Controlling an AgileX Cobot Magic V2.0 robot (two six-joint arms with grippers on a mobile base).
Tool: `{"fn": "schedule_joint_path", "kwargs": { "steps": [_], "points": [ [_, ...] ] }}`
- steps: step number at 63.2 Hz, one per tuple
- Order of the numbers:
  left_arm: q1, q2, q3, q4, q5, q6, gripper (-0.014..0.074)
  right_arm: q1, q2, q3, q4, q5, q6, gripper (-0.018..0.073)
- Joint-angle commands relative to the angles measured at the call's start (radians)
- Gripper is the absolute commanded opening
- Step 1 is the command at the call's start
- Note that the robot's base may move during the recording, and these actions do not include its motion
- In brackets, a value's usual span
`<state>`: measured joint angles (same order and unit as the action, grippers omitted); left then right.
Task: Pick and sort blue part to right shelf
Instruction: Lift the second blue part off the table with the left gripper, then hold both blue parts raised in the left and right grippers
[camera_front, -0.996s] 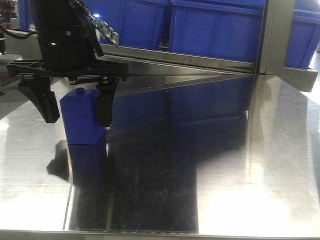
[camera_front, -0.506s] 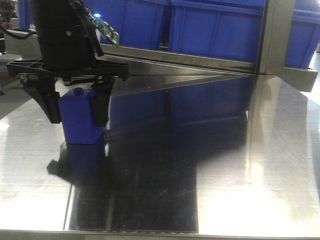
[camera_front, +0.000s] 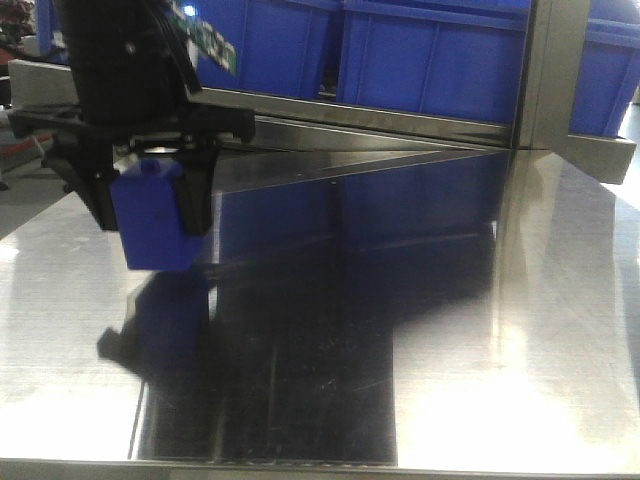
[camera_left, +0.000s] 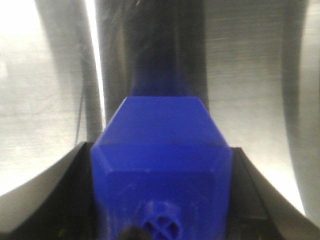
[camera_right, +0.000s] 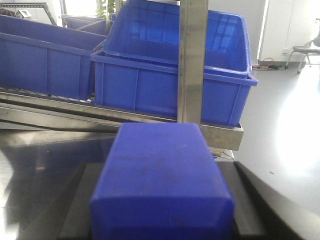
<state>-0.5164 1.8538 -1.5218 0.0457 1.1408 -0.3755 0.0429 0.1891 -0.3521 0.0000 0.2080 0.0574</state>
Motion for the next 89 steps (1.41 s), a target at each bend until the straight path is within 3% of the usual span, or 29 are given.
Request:
{"fn": "schedule_joint_path", "kwargs": {
  "steps": [1,14,23,33,62,78,89],
  "points": [
    [0.006,-0.098,-0.012,-0.034,-0.013,0.077,0.0367,-0.003,0.009,-0.029,-0.014,-0.095,-0.012,0.0412],
    [0.023,-0.222,0.133,-0.166,-0.162,0.36,0.0367,-0.003,0.009,-0.029,-0.014,-0.095,-0.012,0.0412],
    [0.054,-0.357,0.31,-0.239,-0.418,0.492,0.0367,-0.003,0.009,-0.029,-0.014,-0.095,-0.012,0.0412],
    [0.106,-0.51,0.486,-0.239,-0.638,0.497,0.0367,-0.003,0.009,-0.029,-0.014,-0.095,-0.012,0.0412],
    [0.296,-0.914,0.875,-0.233,-1.006,0.497,0.0366,-0.003,0.009,-0.029,-0.014,-0.095,-0.012,0.0412],
    [0.375,-1.142,1.021,-0.233,-1.053,0.497,0.0366,-0.003,0.009,-0.029,-0.014,-0.095,-0.012,0.0412],
    [0.389,-1.286,1.082,-0.233,-1.049,0.497,0.0366,-0.003,0.009,-0.029,-0.014,-0.095,-0.012,0.0412]
  ]
}}
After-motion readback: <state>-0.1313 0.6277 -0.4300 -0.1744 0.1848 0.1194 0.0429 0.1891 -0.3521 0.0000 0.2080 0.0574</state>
